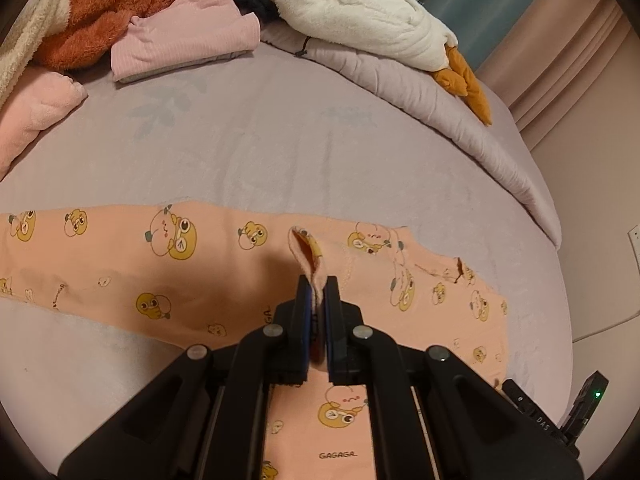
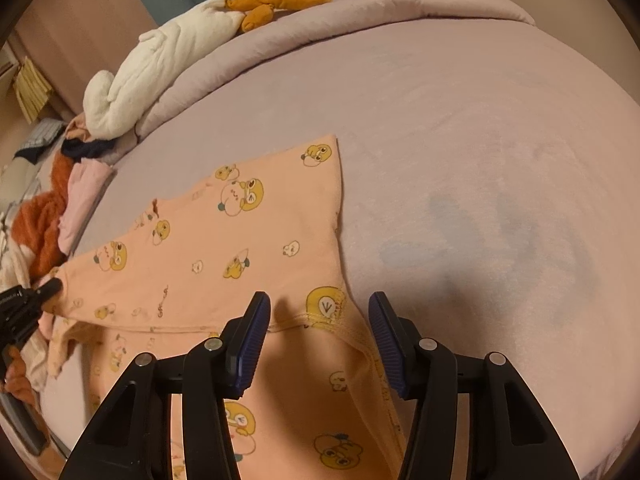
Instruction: Fold small clothes
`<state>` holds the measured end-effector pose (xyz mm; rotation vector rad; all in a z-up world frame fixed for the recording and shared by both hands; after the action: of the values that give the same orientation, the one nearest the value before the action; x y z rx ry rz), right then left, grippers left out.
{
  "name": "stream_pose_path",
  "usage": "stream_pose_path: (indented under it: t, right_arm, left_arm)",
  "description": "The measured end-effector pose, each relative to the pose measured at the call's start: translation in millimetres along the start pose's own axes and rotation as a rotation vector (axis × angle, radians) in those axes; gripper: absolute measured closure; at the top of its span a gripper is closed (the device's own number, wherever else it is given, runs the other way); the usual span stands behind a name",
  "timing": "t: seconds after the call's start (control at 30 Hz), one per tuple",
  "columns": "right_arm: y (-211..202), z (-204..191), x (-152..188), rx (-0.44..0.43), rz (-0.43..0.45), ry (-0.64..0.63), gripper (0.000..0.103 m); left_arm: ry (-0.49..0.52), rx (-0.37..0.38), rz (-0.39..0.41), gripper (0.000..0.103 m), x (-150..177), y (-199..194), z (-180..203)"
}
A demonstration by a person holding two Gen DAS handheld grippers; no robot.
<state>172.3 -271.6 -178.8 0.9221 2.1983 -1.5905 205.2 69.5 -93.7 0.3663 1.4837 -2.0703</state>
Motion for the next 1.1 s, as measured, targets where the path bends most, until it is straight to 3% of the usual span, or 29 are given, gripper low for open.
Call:
stream_pose_path:
  t: [1.1]
  right_arm:
    - [13.2, -4.2, -1.1, 0.053, -0.037, -0.01, 0.051]
  left_arm:
    - [0.003, -0.087, -0.135, 0.092, 25.6, 49.0, -37.7]
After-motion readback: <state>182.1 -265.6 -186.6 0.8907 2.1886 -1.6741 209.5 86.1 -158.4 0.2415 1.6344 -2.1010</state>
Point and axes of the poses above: each gripper's, at about its wrist camera, not at the fingertips, and y roughly the way its jaws point, z to its right, x to its underside, the point moved 4 cm from there along y, roughly the way its jaws point, and after that the axes turned 5 degrees about y, right-handed, at the moved point
